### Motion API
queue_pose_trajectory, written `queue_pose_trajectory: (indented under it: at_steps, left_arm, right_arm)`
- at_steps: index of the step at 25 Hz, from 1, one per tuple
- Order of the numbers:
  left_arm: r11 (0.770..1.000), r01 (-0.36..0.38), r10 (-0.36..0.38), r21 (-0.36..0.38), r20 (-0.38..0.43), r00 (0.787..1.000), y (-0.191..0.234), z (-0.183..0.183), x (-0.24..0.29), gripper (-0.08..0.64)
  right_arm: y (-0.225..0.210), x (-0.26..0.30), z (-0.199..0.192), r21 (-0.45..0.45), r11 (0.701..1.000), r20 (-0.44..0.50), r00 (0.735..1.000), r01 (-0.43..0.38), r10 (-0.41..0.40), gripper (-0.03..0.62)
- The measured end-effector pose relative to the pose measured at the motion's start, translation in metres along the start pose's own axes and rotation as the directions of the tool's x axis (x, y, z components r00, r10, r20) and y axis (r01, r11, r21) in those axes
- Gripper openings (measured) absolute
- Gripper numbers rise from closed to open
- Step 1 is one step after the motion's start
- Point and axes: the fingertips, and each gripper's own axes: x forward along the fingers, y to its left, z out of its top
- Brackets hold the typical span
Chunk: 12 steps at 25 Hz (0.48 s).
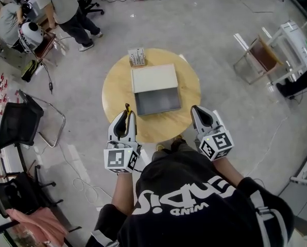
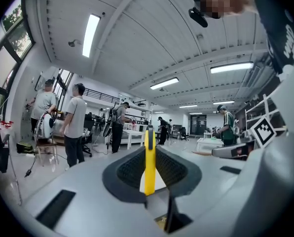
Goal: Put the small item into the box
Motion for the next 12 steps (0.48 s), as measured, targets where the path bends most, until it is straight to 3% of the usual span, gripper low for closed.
queue_pose_trajectory:
  at_steps: [7, 12]
  left_arm:
    - [0.998, 0.045, -0.044, 0.039, -0.020, 0.999, -0.006, 0.001, 0.043, 0.069]
    - [0.990, 0.087, -0.080, 0.108, -0.070, 0.994, -0.010, -0.007, 0.069, 0.069]
  right_arm:
    - [-0.017, 0.022, 0.005, -0.014, 0.999, -0.018, 0.999, -0.047, 0.047, 0.003]
    - [-0.023, 0.042, 0.015, -0.020, 0.997, -0.004, 0.997, -0.077, 0.077, 0.004]
